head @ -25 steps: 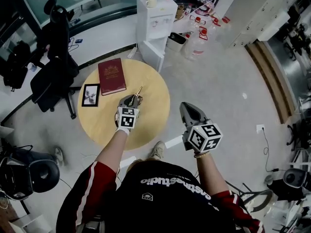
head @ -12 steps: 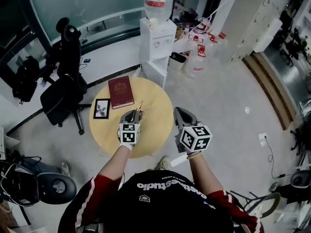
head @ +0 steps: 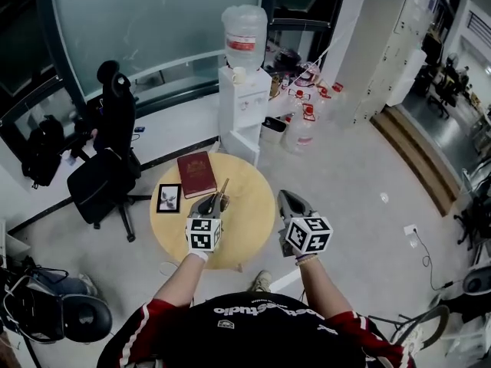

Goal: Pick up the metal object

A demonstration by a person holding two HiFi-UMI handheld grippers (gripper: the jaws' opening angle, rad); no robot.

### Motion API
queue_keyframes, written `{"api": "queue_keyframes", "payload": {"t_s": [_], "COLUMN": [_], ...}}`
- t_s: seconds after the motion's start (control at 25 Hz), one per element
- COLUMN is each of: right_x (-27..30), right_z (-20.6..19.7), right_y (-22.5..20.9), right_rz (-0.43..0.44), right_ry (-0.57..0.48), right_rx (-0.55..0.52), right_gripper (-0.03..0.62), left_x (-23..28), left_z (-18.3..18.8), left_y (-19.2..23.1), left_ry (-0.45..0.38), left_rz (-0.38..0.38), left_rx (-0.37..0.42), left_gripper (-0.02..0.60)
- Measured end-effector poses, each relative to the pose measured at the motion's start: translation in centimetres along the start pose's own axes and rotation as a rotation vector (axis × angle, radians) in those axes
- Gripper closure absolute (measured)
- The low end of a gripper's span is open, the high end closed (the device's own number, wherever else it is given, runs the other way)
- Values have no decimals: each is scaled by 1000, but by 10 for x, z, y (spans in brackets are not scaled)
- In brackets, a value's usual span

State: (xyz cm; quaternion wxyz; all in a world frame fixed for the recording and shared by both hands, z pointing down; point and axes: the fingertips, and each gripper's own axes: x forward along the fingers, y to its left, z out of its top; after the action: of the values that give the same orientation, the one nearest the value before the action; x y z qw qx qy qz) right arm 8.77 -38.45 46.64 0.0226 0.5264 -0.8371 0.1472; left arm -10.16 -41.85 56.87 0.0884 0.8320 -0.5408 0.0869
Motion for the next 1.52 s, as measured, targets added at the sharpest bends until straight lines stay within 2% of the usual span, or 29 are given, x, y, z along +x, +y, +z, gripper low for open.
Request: {"api": "queue_keyframes", "payload": {"t_s": [0.16, 0.36, 0.68, 1.12, 1.52], "right_x": [-18, -32, -63, -78, -86], "right_z": [4, 1, 25, 51, 61], "right_y": [14, 37, 41, 65, 84], "right_rz": [-15, -18, -31, -32, -23], "right_ry": [-45, -47, -111, -160, -168], "right_rx": [-8, -60, -53, -118, -168], "right_gripper": [568, 568, 568, 568, 568], "left_x": [-25, -59, -103, -152, -175], "left_z": [27, 46, 70, 129, 146], "left_y": [3, 9, 15, 42, 32], "left_ry": [-64, -127, -213, -327, -368], "left_rz": [-21, -26, -9, 26, 7], "left_rx": [-22, -49, -9, 31, 33], "left_gripper": [557, 557, 557, 556, 557]}}
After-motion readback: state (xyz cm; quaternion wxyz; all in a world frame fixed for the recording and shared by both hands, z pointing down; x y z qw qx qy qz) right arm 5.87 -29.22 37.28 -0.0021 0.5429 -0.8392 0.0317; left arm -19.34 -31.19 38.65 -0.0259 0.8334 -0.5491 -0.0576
